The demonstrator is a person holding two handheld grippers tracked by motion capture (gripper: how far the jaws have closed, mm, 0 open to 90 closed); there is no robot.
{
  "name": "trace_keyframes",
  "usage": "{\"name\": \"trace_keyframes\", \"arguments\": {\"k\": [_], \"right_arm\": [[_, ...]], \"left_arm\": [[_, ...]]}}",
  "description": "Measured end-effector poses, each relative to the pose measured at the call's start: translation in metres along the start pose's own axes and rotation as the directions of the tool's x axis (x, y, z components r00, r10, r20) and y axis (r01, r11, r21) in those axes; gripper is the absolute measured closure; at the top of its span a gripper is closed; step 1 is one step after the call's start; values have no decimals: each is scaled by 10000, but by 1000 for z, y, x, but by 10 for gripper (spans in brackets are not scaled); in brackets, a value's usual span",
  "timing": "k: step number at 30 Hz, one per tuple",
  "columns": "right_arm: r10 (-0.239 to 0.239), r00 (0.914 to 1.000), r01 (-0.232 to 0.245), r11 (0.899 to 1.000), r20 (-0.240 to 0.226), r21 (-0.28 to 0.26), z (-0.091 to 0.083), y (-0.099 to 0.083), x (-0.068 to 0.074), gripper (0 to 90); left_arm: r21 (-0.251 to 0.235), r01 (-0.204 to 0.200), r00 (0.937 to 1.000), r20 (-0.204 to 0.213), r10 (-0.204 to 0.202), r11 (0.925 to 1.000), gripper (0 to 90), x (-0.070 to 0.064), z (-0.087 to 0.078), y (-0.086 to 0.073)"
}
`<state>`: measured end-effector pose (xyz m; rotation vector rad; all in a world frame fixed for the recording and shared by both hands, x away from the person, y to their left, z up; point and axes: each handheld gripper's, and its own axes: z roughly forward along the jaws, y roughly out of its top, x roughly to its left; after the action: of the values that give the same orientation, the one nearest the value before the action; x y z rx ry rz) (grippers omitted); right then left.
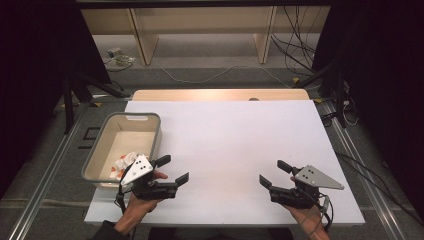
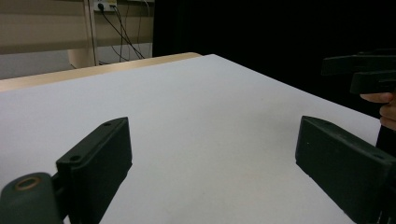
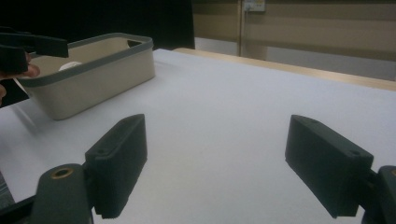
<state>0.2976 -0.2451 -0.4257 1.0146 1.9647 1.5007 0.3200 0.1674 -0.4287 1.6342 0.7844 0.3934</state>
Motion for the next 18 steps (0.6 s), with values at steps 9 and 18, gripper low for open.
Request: {"name": "trace_keyframes", "arguments": {"k": [9, 18], "right_arm": [[-9, 10000, 9, 10000, 1, -8, 0, 0, 0, 216], [-15, 10000, 15, 10000, 30, 1, 1, 0, 0, 215]], "left_arm": [[-31, -16, 10000, -43, 16, 10000, 101, 1, 0, 0], [-69, 88, 9999, -140, -89, 9999, 102, 2, 0, 1]]}}
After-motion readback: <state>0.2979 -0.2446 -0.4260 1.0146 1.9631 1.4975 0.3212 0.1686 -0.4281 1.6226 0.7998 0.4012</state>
